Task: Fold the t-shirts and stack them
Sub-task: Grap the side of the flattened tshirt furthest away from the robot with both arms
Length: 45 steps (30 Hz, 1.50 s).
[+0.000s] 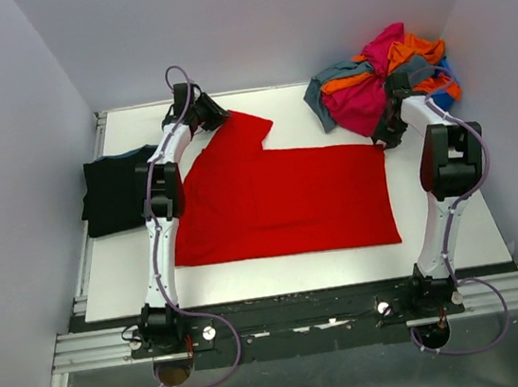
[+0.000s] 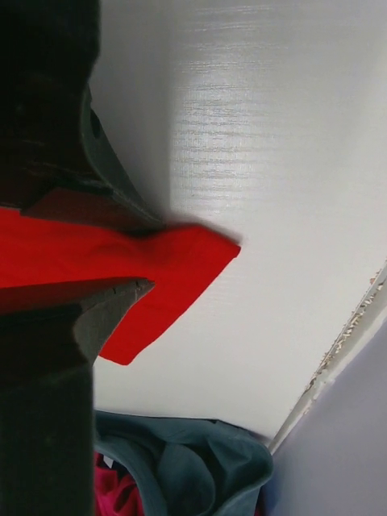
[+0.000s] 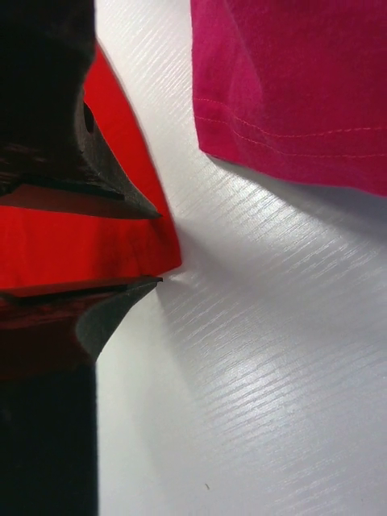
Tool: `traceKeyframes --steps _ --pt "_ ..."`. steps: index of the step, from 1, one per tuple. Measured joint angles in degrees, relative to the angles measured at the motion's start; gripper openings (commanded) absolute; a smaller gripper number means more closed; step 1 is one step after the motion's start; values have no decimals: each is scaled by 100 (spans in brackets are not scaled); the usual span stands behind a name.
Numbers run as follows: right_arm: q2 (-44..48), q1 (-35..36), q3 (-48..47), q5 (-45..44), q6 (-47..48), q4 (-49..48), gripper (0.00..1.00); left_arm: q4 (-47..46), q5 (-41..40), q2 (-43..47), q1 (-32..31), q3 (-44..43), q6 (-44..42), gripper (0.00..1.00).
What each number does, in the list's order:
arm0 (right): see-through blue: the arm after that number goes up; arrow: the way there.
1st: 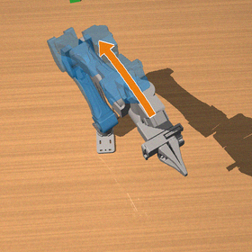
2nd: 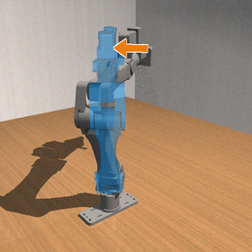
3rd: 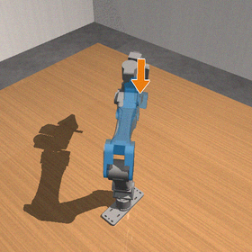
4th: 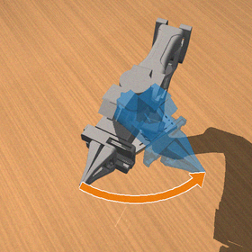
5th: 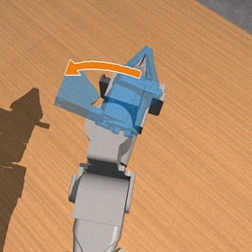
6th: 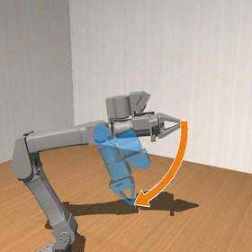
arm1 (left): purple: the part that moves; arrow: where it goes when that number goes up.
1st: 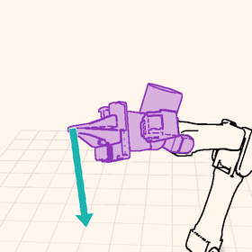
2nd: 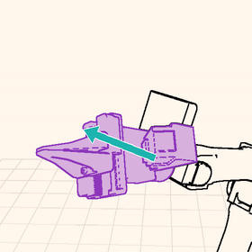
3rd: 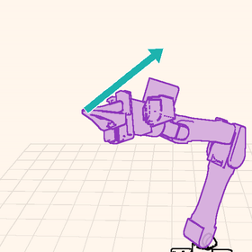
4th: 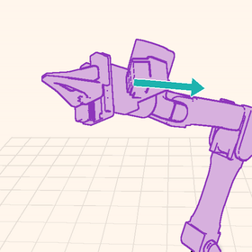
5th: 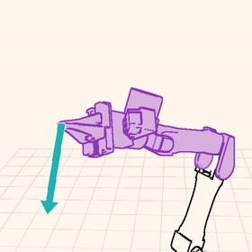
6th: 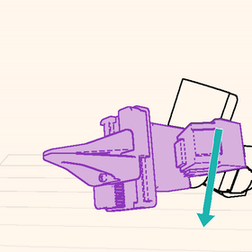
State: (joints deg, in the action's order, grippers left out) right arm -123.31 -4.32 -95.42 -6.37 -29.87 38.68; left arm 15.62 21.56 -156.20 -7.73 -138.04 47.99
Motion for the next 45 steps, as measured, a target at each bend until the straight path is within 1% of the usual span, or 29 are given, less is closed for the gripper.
traceKeyframes --steps 1,4,5,10,12,15,17,19,22,24,25,27,29,34,36,37,40,45 --pt "13 -4 7 0 0 0 43 11 24 -33 2 -22 22 26" --pt "26 -31 13 2 2 -2 43 -24 166 -118 22 -39 81 2" --pt "26 -42 13 2 11 0 43 -48 227 -149 31 -39 127 0" --pt "20 -68 -4 7 57 35 52 -267 520 -208 122 -28 286 0" --pt "-13 -68 -83 9 72 120 52 -273 566 -208 155 -9 258 0" --pt "-76 -68 -243 48 85 157 47 -511 702 -103 234 284 236 0" --pt "-83 -68 -267 120 98 157 40 -581 761 11 289 485 225 0" --pt "-131 -68 -317 192 105 162 33 -586 776 31 323 511 199 0" --pt "-295 -68 -455 282 101 179 30 -577 796 31 374 505 155 0" --pt "-337 -68 -461 295 101 175 26 -570 809 33 393 505 146 0" --pt "-334 -68 -461 299 101 173 26 -566 811 37 393 505 142 0" --pt "-334 -68 -461 299 101 175 34 -564 831 46 389 505 133 0" --pt "-334 -68 -461 308 90 173 39 -564 852 59 385 505 127 0" --pt "-334 -68 -461 328 101 162 38 -560 874 83 345 505 107 0" --pt "-334 -68 -461 330 101 162 31 -555 874 94 323 505 101 0" --pt "-334 -68 -461 328 103 166 25 -553 874 105 313 505 92 0" --pt "-341 -68 -472 328 103 195 1 -535 876 127 284 505 81 0" --pt "-343 -68 -470 326 90 199 1 -516 887 173 251 511 44 0"
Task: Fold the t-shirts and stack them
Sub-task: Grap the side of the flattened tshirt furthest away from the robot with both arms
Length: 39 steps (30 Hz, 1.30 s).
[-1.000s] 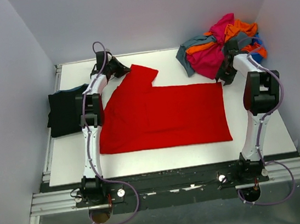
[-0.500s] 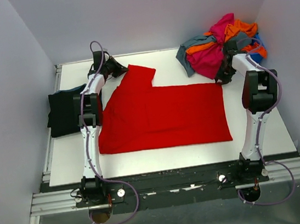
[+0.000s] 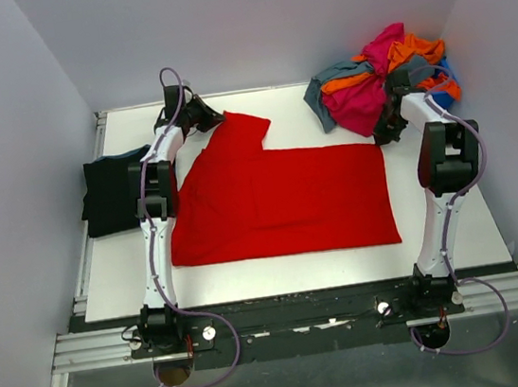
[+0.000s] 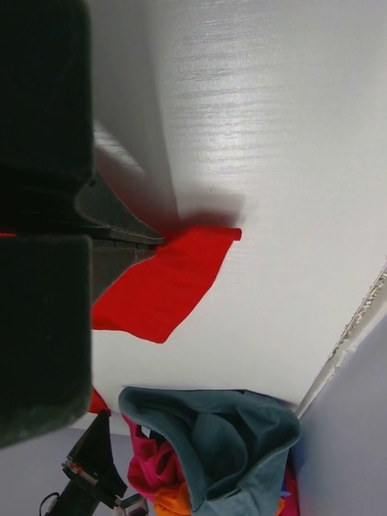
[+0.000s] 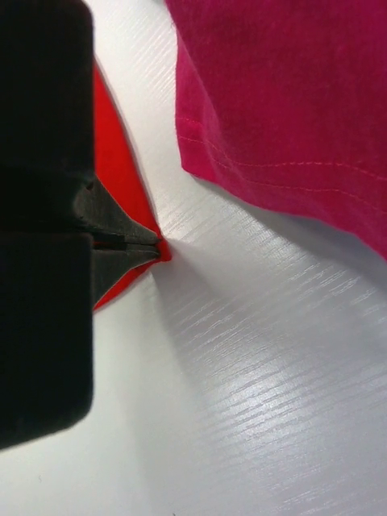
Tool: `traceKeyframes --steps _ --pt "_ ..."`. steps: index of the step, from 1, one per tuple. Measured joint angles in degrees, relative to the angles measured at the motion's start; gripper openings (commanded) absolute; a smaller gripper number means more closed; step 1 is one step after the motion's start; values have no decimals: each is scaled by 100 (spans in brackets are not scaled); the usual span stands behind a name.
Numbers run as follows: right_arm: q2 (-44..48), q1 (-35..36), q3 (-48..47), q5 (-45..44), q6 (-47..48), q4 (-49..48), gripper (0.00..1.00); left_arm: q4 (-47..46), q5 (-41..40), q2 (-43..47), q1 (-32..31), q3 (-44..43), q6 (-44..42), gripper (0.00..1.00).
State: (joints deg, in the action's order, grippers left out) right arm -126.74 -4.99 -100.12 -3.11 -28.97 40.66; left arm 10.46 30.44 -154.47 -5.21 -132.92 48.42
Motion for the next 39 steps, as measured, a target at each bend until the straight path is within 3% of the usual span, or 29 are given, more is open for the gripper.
traceKeyframes --steps 12,23,39 --pt "496 0 72 -2 50 52 1 -671 306 802 -17 826 118 0" --pt "1211 0 1019 107 50 -39 1 -1152 411 1941 -17 2413 85 0" --pt "2435 0 2037 122 -39 -107 1 -1392 175 4387 -55 4815 -380 0"
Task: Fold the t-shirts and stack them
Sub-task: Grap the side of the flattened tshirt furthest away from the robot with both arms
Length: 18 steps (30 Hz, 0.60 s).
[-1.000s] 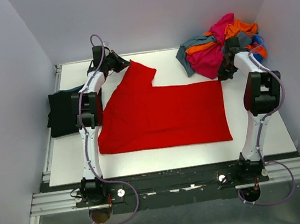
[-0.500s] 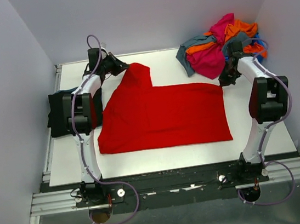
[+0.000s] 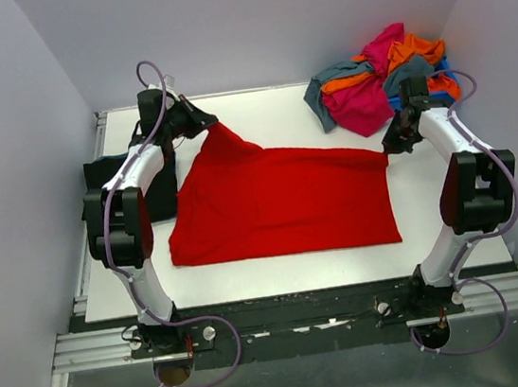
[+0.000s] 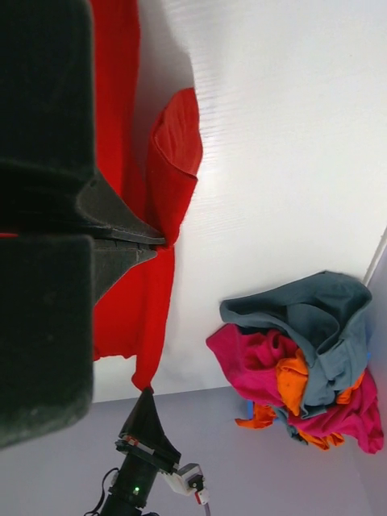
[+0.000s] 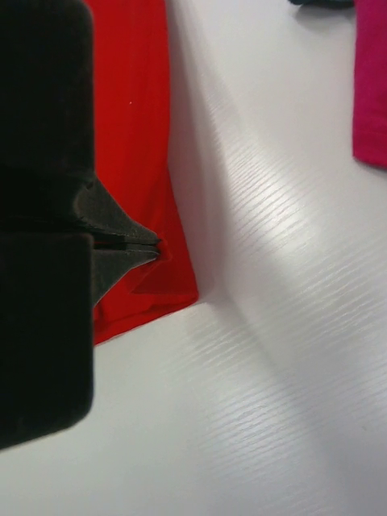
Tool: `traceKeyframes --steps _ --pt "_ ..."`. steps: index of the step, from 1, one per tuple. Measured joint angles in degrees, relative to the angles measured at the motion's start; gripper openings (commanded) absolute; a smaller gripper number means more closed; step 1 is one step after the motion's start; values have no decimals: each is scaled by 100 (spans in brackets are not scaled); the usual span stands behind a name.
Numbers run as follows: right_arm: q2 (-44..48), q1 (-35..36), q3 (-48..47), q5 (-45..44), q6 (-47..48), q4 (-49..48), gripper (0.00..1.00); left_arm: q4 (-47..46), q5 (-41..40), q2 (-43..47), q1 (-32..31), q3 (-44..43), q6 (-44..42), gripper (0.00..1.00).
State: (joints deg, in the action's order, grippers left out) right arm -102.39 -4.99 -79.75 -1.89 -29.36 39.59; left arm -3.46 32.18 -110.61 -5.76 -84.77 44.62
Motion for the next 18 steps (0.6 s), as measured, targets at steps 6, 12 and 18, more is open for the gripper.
traceKeyframes --steps 6,12,18 --pt "219 0 302 -20 -57 -4 1 28 -227 828 -20 793 -197 0" --pt "461 0 339 -46 -57 2 1 181 -481 1714 -26 1375 -400 0" --pt "490 0 339 -52 -57 4 1 428 -745 2450 -26 1700 -625 0"
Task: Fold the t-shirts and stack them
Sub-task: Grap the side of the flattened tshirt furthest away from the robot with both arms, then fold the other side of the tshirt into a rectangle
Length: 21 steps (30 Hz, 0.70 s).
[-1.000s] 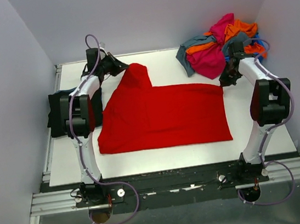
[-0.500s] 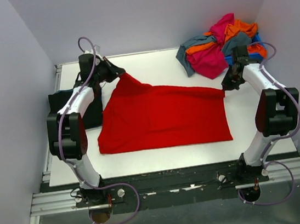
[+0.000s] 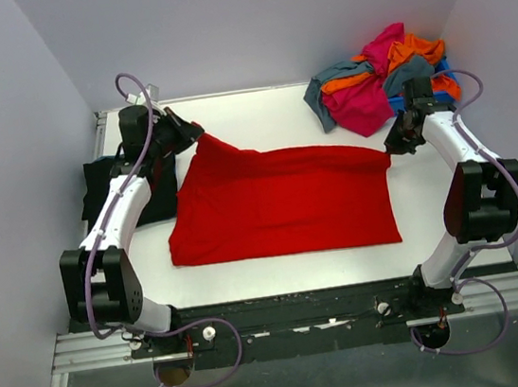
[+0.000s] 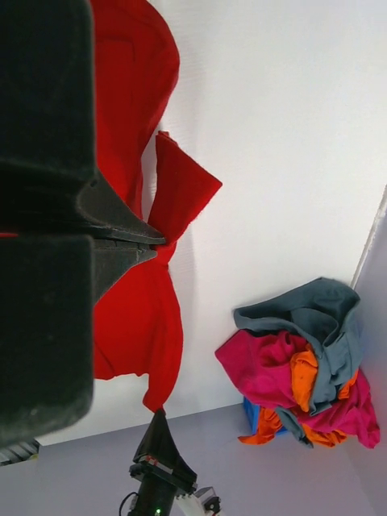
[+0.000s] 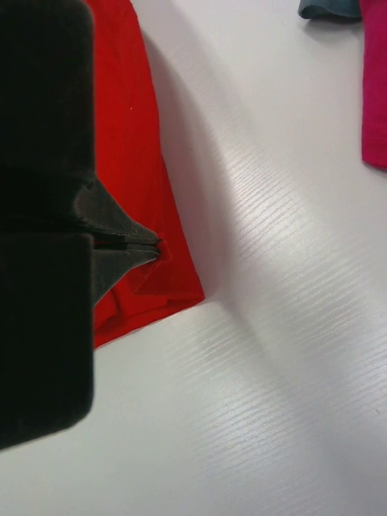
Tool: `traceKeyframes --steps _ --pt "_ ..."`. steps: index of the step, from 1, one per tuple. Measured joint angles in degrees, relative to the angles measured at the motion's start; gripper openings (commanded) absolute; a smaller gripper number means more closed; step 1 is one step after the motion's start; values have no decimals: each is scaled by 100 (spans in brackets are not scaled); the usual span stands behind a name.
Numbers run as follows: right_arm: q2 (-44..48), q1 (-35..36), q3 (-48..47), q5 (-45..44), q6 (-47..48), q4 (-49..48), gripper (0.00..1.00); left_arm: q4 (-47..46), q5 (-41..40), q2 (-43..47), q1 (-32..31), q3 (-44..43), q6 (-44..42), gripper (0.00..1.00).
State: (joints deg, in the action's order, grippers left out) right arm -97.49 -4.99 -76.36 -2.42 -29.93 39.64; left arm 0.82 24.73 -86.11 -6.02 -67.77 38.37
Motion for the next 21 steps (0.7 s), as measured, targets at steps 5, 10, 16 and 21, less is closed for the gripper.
traceKeyframes --steps 5,10,16,21 --pt "2 0 0 -44 0 4 1 247 -177 374 -2 251 -94 0" --pt "24 0 0 -96 0 31 1 538 -334 623 -11 555 -166 0" --pt "271 0 114 -168 -4 33 1 748 -503 992 -13 949 -199 0" --pt "400 0 310 -186 -9 13 1 925 -608 1399 -22 1237 -227 0"
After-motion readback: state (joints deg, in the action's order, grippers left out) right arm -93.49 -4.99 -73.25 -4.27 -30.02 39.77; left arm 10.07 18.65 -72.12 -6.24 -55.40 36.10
